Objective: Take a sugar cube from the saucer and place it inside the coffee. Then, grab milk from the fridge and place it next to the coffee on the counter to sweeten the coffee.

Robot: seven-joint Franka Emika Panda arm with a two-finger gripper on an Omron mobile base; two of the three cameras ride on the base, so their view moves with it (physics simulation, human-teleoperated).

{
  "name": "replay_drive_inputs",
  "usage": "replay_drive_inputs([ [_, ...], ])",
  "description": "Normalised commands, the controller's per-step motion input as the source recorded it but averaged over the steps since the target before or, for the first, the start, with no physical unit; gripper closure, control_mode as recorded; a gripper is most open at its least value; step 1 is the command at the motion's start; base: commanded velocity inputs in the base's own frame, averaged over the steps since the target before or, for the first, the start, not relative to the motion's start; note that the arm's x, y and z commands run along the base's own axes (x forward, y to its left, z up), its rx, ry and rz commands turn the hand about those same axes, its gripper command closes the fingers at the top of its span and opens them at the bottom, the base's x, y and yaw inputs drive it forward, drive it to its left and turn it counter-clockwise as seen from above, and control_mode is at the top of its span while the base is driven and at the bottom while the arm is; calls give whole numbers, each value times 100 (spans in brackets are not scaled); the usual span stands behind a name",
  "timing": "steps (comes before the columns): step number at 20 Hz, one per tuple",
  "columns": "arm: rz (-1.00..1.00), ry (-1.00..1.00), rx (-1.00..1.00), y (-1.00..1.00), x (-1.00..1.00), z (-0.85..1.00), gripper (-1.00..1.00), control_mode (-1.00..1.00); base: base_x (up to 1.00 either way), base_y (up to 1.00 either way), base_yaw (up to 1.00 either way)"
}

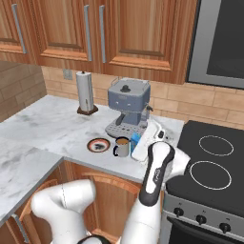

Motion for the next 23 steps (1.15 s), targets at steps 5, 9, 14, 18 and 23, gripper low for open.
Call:
replay_drive_inputs([
  [5,0,-49,-52,100,0,100,-100,-100,0,0,0],
  [9,0,-51,-58,100,0,100,-100,-100,0,0,0],
  [14,2,-13,-14,24,-8,6,-100,-100,0,0,0],
  [18,0,0,0,0,0,0,-100,-100,0,0,0],
  [23,11,1,-1,3,-5,0,-100,-100,0,0,0],
])
